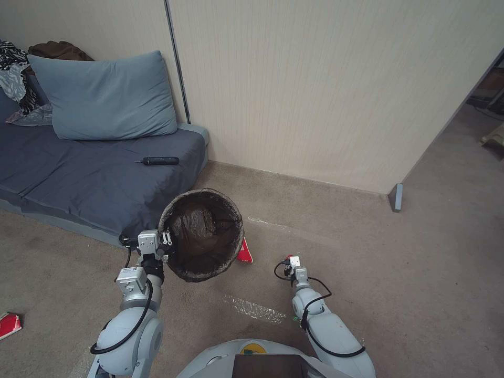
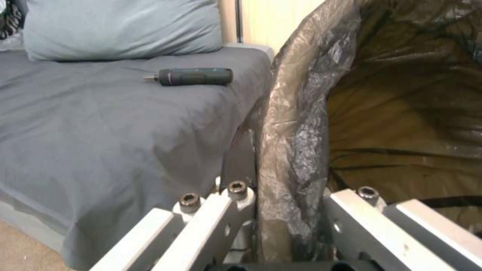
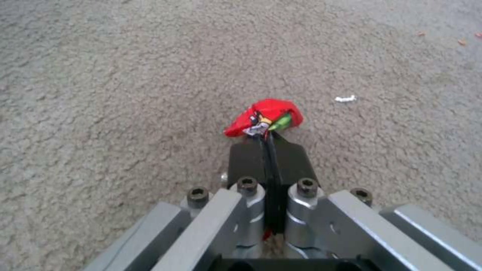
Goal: Pick up the trash bin, then pick up the garbage from the floor and place it into the trash bin.
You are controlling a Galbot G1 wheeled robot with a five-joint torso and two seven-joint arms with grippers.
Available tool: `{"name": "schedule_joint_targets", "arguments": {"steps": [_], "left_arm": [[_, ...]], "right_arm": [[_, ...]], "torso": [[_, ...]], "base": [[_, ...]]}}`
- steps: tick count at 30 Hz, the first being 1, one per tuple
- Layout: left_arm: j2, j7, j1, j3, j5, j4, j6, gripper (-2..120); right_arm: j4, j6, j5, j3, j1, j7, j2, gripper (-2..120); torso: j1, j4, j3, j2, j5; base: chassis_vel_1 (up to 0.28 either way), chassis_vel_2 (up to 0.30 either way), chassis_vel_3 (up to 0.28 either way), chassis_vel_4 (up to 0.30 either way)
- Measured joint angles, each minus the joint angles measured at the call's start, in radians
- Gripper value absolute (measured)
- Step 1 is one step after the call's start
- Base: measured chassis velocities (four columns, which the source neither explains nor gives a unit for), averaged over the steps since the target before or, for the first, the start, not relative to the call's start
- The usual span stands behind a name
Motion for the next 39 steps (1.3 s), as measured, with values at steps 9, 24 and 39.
{"name": "schedule_joint_targets", "arguments": {"steps": [9, 24, 39], "left_arm": [[0.000, 0.000, 0.000, 0.000, 0.000, 0.000, 0.000, 3], [0.000, -0.003, -0.010, 0.002, -0.004, 0.027, 0.001, 3], [0.006, -0.032, -0.027, 0.048, -0.022, 0.066, 0.040, 3]], "right_arm": [[-0.003, 0.009, -0.006, 0.000, 0.000, 0.001, 0.000, 0], [0.317, 0.033, -0.017, 0.006, -0.134, 0.036, -0.034, 0], [0.809, 0.270, -0.124, 0.027, -0.244, -0.053, -0.076, 0]], "torso": [[0.000, 0.0000, 0.000, 0.000, 0.0000], [0.000, 0.0000, 0.000, 0.000, 0.0000], [0.000, 0.0000, 0.000, 0.000, 0.0000]], "base": [[0.000, 0.000, 0.000, 0.000], [0.000, 0.000, 0.000, 0.000], [0.000, 0.000, 0.000, 0.000]]}}
